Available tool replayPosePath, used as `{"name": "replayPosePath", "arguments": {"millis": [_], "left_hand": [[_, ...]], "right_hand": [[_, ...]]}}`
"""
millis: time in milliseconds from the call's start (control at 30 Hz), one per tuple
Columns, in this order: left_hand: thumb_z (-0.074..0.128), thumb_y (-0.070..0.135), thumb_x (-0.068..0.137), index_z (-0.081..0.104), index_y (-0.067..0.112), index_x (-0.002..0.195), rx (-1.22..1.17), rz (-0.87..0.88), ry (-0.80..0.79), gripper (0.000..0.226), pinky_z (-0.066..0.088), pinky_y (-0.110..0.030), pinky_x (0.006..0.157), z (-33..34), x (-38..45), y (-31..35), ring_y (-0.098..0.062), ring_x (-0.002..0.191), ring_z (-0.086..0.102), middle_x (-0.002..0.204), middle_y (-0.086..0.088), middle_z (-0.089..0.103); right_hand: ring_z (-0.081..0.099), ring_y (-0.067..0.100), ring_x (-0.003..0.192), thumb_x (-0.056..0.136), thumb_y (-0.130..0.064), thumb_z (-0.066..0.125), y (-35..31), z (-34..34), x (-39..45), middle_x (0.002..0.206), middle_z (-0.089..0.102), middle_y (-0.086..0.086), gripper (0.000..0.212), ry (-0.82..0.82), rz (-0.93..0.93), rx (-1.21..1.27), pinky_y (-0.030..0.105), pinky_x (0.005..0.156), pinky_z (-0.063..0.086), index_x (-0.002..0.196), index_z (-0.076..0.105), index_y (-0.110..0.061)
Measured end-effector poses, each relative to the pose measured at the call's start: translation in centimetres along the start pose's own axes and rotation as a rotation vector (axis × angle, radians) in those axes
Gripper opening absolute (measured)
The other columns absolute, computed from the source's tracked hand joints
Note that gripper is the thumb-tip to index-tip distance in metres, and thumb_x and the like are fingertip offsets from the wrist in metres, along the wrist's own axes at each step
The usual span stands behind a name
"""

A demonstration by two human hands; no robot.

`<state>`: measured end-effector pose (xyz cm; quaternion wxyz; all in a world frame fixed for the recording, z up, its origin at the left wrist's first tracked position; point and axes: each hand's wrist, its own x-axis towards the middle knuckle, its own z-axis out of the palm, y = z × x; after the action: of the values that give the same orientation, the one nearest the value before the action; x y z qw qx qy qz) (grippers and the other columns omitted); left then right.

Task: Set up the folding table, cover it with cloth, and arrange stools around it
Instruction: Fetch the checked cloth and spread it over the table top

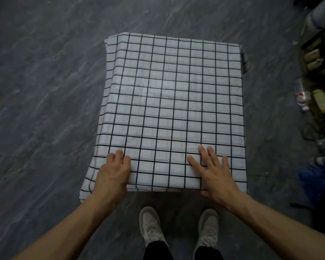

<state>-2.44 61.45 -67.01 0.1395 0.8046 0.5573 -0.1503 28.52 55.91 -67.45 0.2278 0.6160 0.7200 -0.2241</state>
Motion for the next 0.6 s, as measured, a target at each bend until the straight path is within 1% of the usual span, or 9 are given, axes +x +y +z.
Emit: {"name": "replayPosePath", "arguments": {"millis": [100, 200, 267, 367, 433, 500, 533, 600], "left_hand": [[0.074, -0.006, 0.055, 0.056, 0.008, 0.100, 0.006, -0.044, -0.005, 0.051, 0.051, -0.035, 0.055, -0.2, 0.2, 0.8, -0.030, 0.096, 0.048, 0.113, -0.013, 0.049], [0.069, -0.008, 0.060, 0.054, 0.009, 0.102, 0.009, -0.061, 0.001, 0.047, 0.047, -0.031, 0.054, -0.3, 0.5, 1.1, -0.029, 0.099, 0.046, 0.113, -0.011, 0.047], [0.067, -0.010, 0.061, 0.054, 0.009, 0.101, 0.000, -0.053, 0.005, 0.046, 0.044, -0.030, 0.054, -0.2, 0.5, 1.0, -0.029, 0.099, 0.044, 0.114, -0.011, 0.046], [0.066, -0.012, 0.060, 0.053, 0.009, 0.098, -0.017, -0.043, 0.007, 0.045, 0.046, -0.031, 0.054, 0.0, 0.5, 0.8, -0.029, 0.098, 0.044, 0.114, -0.012, 0.045], [0.066, -0.013, 0.059, 0.053, 0.009, 0.098, -0.018, -0.051, 0.007, 0.047, 0.045, -0.031, 0.053, 0.0, 0.5, 0.8, -0.030, 0.099, 0.043, 0.114, -0.012, 0.045], [0.065, -0.012, 0.059, 0.052, 0.009, 0.099, -0.006, -0.058, 0.000, 0.047, 0.041, -0.030, 0.052, 0.0, 0.4, 0.9, -0.030, 0.099, 0.042, 0.115, -0.012, 0.044], [0.063, -0.013, 0.059, 0.052, 0.008, 0.099, -0.004, -0.060, -0.001, 0.047, 0.040, -0.030, 0.052, 0.0, 0.4, 1.0, -0.030, 0.099, 0.042, 0.115, -0.013, 0.044], [0.063, -0.012, 0.061, 0.052, 0.009, 0.101, -0.001, -0.069, 0.001, 0.047, 0.038, -0.029, 0.054, 0.0, 0.4, 1.0, -0.030, 0.100, 0.042, 0.117, -0.012, 0.043]], "right_hand": [[-0.034, 0.033, 0.143, 0.075, -0.046, 0.078, 2.8, 0.4, -1.4, 0.155, -0.040, 0.005, 0.127, -0.023, 0.081, 0.000, 0.067, 0.115, 0.004, 0.147, -0.026, -0.043], [-0.033, 0.032, 0.143, 0.077, -0.043, 0.077, 4.5, 0.9, -2.5, 0.153, -0.043, 0.006, 0.126, -0.037, 0.143, 0.007, 0.065, 0.116, 0.010, 0.145, -0.029, -0.043], [-0.033, 0.031, 0.144, 0.078, -0.036, 0.077, 5.1, 1.0, -3.0, 0.152, -0.044, 0.005, 0.125, -0.039, 0.152, 0.041, 0.061, 0.117, 0.016, 0.147, -0.027, -0.043], [-0.033, 0.029, 0.144, 0.079, -0.025, 0.077, 5.5, 1.3, -3.1, 0.153, -0.043, 0.003, 0.123, -0.022, 0.147, 0.094, 0.057, 0.116, 0.021, 0.148, -0.023, -0.044], [-0.034, 0.028, 0.144, 0.079, -0.009, 0.073, 5.7, 1.6, -3.1, 0.152, -0.044, 0.002, 0.125, 0.005, 0.138, 0.091, 0.057, 0.115, 0.023, 0.146, -0.026, -0.046], [-0.035, 0.027, 0.143, 0.077, 0.007, 0.064, 5.9, 1.7, -3.1, 0.152, -0.044, 0.000, 0.126, 0.028, 0.120, 0.084, 0.055, 0.114, 0.027, 0.147, -0.026, -0.046], [-0.035, 0.026, 0.143, 0.075, 0.011, 0.061, 6.1, 1.6, -3.2, 0.152, -0.044, 0.000, 0.126, 0.038, 0.109, 0.078, 0.053, 0.114, 0.029, 0.147, -0.026, -0.046], [-0.035, 0.026, 0.143, 0.073, 0.012, 0.061, 6.4, 1.7, -3.3, 0.152, -0.045, 0.000, 0.129, 0.046, 0.088, 0.052, 0.049, 0.113, 0.031, 0.147, -0.028, -0.045]]}}
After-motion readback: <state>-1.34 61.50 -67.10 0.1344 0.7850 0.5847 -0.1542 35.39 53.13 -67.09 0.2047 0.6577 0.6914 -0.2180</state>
